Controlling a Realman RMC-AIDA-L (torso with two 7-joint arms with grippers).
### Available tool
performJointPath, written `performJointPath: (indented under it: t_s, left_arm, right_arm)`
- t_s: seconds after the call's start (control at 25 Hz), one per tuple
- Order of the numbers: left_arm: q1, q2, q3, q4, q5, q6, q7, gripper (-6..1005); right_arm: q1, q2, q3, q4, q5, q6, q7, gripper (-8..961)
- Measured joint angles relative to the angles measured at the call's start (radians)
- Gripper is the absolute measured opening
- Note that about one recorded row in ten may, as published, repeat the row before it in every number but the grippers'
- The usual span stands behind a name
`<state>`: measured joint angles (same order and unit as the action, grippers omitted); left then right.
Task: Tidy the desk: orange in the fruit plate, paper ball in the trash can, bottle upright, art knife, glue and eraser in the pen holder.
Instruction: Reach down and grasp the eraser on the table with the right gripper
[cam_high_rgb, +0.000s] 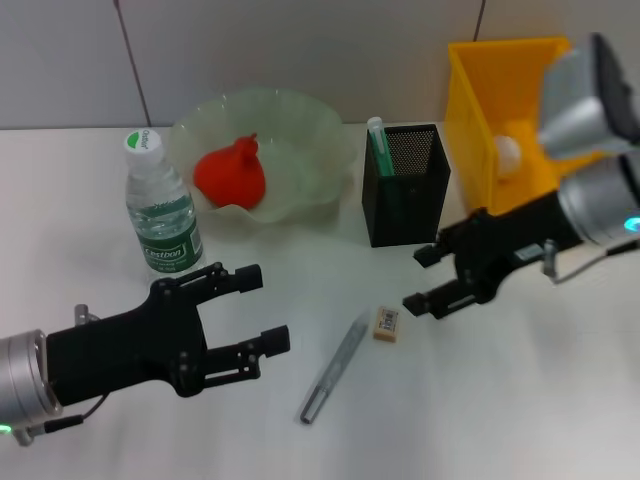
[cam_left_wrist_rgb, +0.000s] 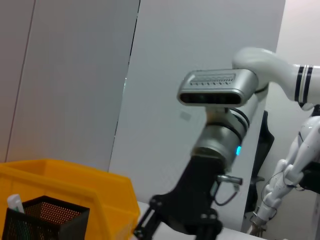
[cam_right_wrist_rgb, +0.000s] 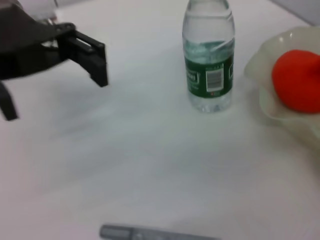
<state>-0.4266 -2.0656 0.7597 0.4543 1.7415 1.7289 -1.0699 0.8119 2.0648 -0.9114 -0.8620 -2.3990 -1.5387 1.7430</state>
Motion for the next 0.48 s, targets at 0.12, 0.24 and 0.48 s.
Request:
performJointPath:
  t_s: [0.12, 0.24, 0.48]
  left_arm:
    - [0.005, -0.001, 0.000, -0.018, 0.000, -0.004, 0.014, 813]
    - [0.006, -0.001, 0.000, -0.040, 0.002, -0.021, 0.027, 813]
    - [0.010, 0.000, 0.002, -0.052, 0.004, -0.054, 0.034, 813]
  right_arm:
    - [0.049, 0.011, -0.106, 0.009, -0.051, 0.073, 0.030, 714]
    - [0.064, 0.012, -0.220, 0.029, -0.052, 0.145, 0.060, 714]
    - [0.076, 0.017, -0.333, 0.061, -0.047, 0.213, 0.074, 714]
